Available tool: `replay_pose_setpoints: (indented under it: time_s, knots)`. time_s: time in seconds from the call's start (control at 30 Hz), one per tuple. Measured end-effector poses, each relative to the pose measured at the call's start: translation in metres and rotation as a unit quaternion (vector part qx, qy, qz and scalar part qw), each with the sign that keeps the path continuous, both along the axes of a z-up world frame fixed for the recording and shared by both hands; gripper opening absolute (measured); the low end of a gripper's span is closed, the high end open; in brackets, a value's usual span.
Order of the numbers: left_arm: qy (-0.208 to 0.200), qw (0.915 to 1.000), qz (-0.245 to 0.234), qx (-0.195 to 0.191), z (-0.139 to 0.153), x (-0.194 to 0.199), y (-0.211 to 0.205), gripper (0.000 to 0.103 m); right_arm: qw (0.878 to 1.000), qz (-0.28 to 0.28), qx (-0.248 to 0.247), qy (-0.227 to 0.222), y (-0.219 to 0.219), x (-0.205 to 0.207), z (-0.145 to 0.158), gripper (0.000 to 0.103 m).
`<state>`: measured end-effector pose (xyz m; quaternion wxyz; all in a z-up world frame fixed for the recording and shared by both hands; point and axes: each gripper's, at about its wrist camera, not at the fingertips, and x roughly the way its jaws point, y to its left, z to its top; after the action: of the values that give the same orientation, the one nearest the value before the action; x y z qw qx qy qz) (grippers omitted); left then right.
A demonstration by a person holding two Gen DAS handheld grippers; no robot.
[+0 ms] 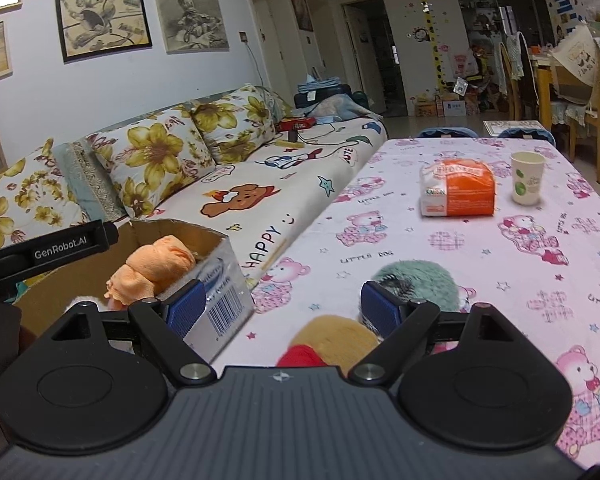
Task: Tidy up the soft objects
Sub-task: 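Move both tools back over the table toward the remaining balls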
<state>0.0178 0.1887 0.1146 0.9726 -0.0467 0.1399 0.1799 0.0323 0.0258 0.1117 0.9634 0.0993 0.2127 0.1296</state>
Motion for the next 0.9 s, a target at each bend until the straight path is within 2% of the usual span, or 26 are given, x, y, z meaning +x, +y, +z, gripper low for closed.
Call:
replay_pose_setpoints:
  time_s: [0.2, 0.37, 0.9]
  knots:
    - [-0.001, 0.9998, -0.017, 0.005, 0.001, 0.001, -0.011, 0.095, 1.0, -0.006, -0.006, 0.003, -0.005, -0.003, -0.002, 0.103]
    - [0.001, 0.9993, -0.036, 0.011, -0.001, 0.002, -0.023, 0.1, 1.0, -0.018, -0.005, 0.003, -0.01, -0.003, -0.005, 0.103]
    - [0.015, 0.9957, -0.084, 0.038, -0.007, 0.008, -0.059, 0.102, 0.997, -0.07, 0.024, 0.017, -0.027, 0.002, -0.011, 0.103]
